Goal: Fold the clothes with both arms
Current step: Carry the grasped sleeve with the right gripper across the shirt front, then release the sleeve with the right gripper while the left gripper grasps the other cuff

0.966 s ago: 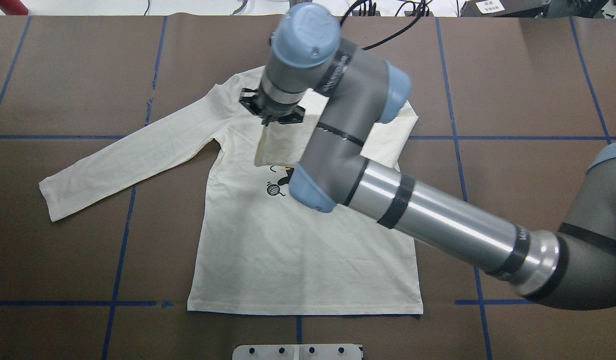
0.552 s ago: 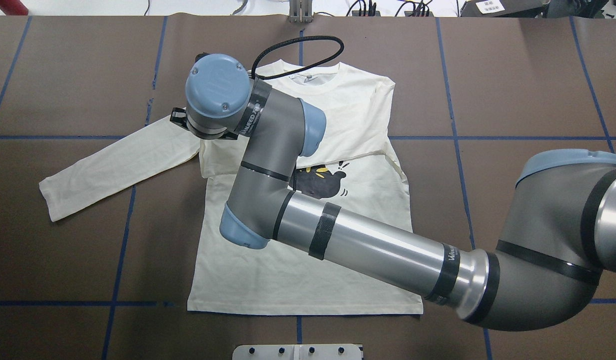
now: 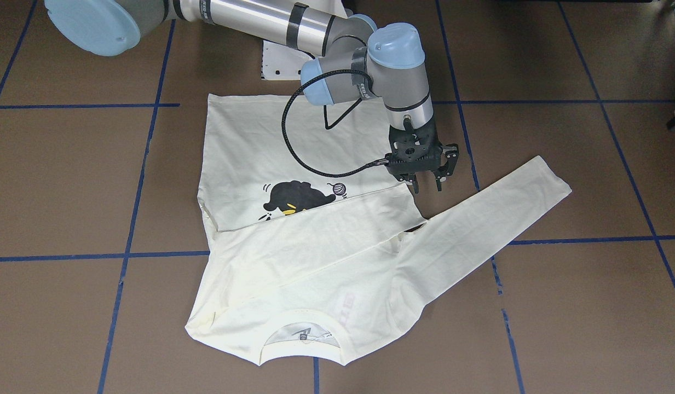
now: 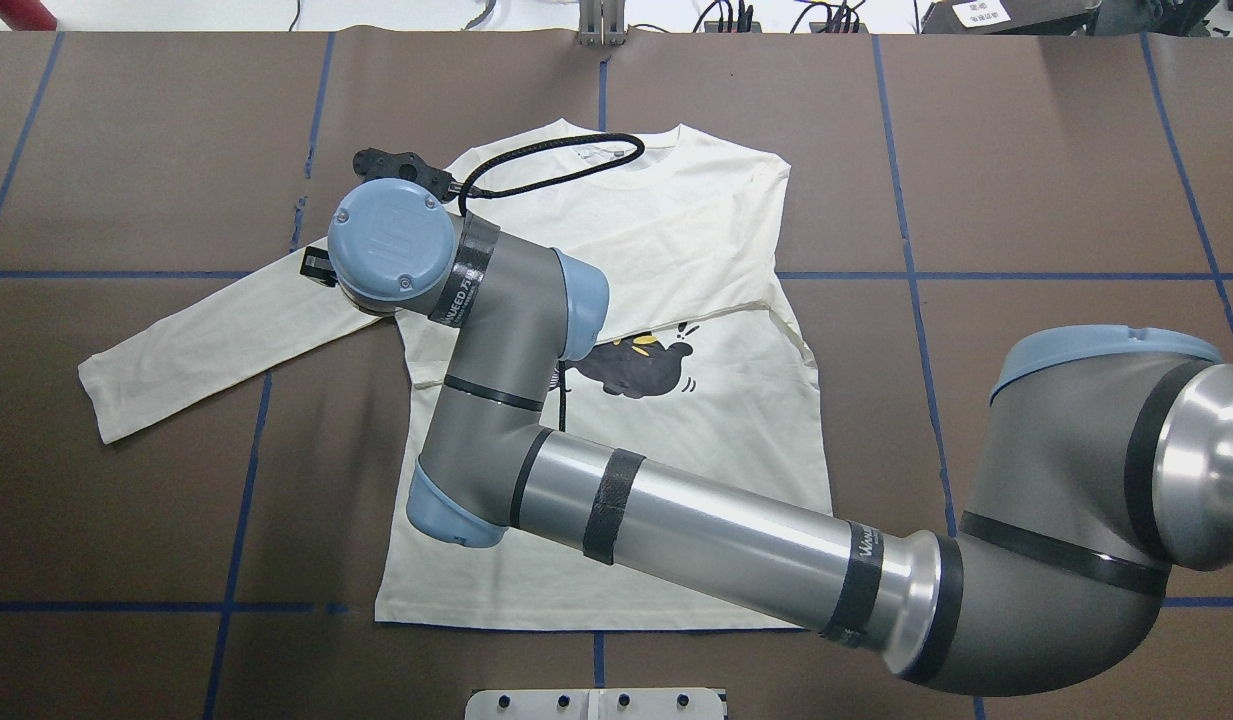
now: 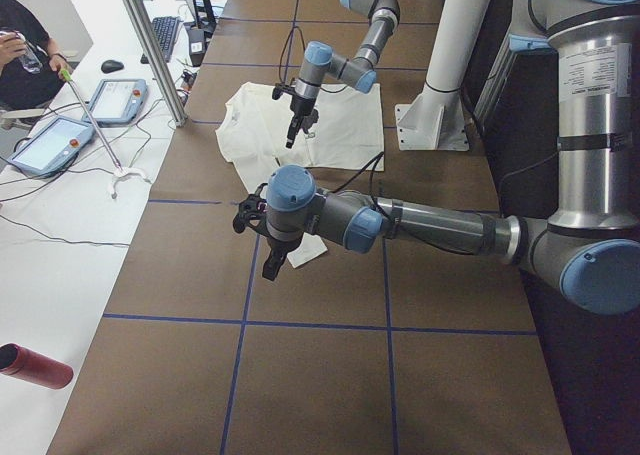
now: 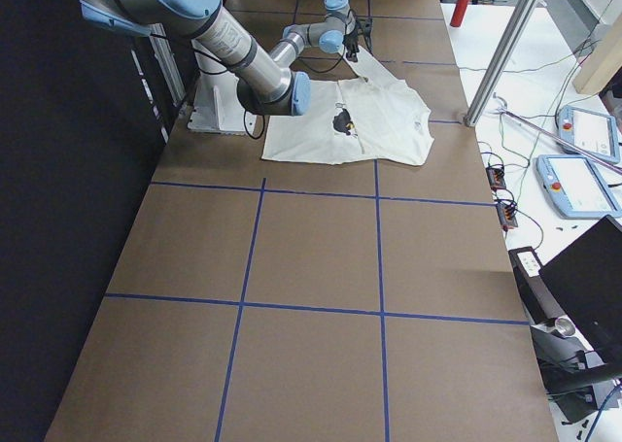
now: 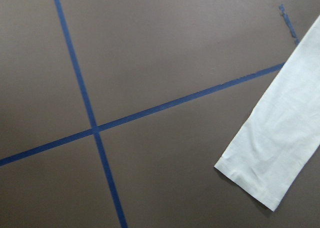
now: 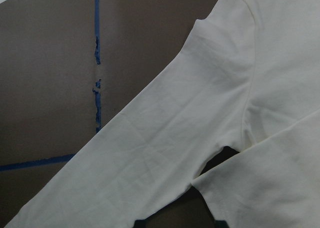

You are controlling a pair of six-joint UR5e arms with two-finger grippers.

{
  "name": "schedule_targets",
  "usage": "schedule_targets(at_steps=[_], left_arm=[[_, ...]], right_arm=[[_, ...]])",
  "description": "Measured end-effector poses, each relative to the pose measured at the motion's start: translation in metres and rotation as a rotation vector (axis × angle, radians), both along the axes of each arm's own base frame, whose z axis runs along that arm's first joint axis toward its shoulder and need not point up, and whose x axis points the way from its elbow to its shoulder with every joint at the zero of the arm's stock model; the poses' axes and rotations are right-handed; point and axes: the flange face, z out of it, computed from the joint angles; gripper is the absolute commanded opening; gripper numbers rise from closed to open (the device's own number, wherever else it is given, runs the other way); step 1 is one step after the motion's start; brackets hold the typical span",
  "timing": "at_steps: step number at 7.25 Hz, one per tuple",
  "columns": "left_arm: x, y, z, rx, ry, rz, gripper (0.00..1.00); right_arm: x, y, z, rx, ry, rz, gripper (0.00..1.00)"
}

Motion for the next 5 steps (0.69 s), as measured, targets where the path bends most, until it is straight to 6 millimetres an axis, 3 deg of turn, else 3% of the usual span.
schedule_targets(at_steps=[1,2,4,5], left_arm=[[0.025,-0.004,0.006,-0.018,0.023,-0.004,1.0],[0.058,-0.013,0.022,-0.082,0.058,-0.032,0.99],[0.151,-0.034,0.038,-0.246,0.082,-0.044,0.97],[0.192,-0.031,0.043,-0.275,0.04,-0.044,0.91]], right_arm=[[0.012,0.001,-0.001,-0.02,-0.02,0.005,0.99],[0.041,0.0,0.012,-0.061,-0.019,-0.009,0.99],[0.133,-0.002,0.074,-0.146,0.0,-0.047,0.99],[0.172,0.003,0.11,-0.167,0.005,-0.049,0.99]])
